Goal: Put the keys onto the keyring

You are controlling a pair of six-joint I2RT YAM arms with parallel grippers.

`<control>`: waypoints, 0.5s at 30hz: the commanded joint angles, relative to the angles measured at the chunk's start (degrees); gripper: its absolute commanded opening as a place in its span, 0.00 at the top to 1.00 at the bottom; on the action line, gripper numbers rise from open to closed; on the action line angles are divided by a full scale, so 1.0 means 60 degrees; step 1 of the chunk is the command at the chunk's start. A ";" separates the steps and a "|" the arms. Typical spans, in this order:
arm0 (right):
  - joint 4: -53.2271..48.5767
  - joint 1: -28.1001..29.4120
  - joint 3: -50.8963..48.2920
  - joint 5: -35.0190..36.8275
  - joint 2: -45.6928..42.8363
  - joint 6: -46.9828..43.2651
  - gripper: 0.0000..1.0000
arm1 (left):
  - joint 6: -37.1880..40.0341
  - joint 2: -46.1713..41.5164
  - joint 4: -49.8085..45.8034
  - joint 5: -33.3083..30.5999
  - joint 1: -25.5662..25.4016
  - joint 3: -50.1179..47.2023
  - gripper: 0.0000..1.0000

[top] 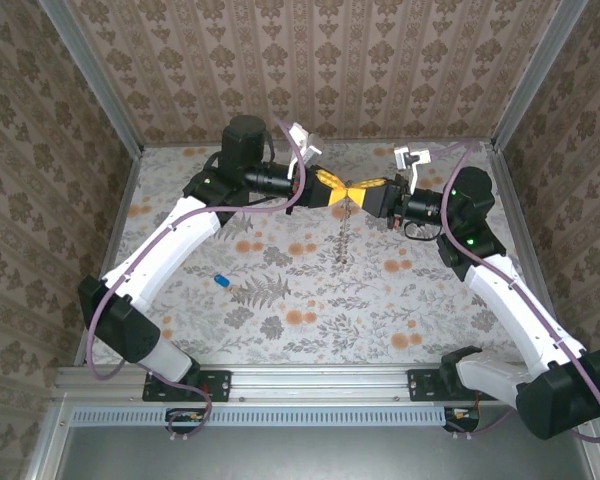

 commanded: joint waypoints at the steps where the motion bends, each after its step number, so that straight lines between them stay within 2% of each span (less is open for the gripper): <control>1: -0.0246 0.0064 0.0148 -0.0054 -0.0181 -0.0250 1.00 | 0.0132 0.0032 0.0265 0.0279 0.0021 0.0472 1.00; 4: -0.0494 0.0074 0.0122 0.0398 -0.0307 -0.0528 1.00 | -0.0020 -0.0081 0.0393 -0.0270 0.0041 0.0394 0.98; 6: -0.0359 0.0034 0.0075 0.0641 -0.0397 -0.0553 1.00 | -0.0391 -0.0297 0.0906 -0.0766 0.0152 0.0032 0.82; 8: -0.0199 0.0036 0.0049 0.0787 -0.0465 -0.0521 1.00 | -0.1053 -0.0572 0.1758 -0.1262 0.0333 -0.0527 0.73; 11: 0.0260 0.0039 -0.0065 0.0999 -0.0622 -0.0293 1.00 | -0.2117 -0.0943 0.3064 -0.1766 0.0646 -0.1352 0.72; 15: 0.1053 0.0034 -0.0345 0.1369 -0.0751 0.0105 1.00 | -0.2864 -0.1325 0.4256 -0.1967 0.0723 -0.2170 0.73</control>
